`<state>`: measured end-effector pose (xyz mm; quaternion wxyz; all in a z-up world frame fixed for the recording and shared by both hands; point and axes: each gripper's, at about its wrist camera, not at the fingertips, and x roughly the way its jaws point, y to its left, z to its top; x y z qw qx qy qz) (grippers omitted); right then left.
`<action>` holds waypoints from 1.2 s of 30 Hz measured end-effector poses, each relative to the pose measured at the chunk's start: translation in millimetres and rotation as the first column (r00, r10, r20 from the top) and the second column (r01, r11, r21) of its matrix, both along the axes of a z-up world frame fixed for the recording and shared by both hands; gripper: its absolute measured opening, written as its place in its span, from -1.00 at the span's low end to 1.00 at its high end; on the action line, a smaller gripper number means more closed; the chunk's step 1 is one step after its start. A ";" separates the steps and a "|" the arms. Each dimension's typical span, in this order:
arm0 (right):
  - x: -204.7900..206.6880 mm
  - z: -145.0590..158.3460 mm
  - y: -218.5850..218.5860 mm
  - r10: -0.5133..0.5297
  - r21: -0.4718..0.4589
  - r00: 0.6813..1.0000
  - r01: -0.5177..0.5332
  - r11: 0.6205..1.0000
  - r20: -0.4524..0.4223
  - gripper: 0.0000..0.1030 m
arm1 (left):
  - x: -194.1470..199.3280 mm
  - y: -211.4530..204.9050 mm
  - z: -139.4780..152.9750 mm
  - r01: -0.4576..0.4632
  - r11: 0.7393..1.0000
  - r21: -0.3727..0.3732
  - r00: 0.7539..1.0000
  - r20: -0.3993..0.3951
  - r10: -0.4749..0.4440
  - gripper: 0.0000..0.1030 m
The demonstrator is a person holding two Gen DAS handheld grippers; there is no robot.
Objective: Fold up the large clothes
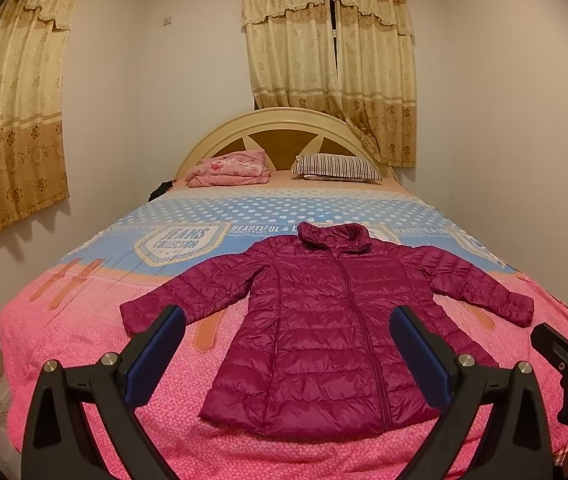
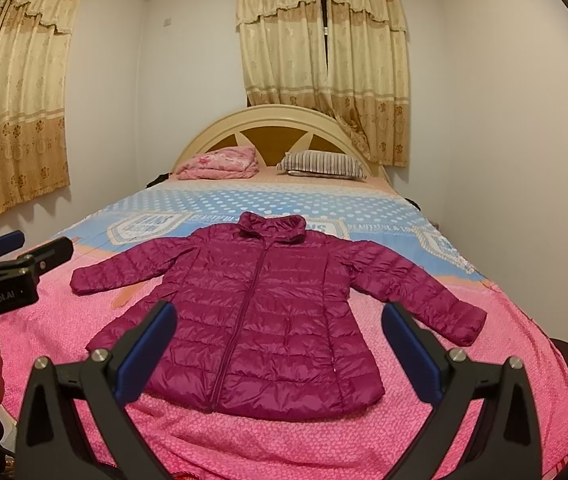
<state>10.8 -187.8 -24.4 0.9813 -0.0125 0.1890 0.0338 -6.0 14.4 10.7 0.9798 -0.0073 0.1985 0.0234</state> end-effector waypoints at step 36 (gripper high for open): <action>1.7 -3.1 2.5 0.004 -0.002 1.000 -0.004 1.000 -0.012 1.00 | -2.1 4.6 2.7 -0.002 1.000 0.000 1.000 0.013 0.002 0.98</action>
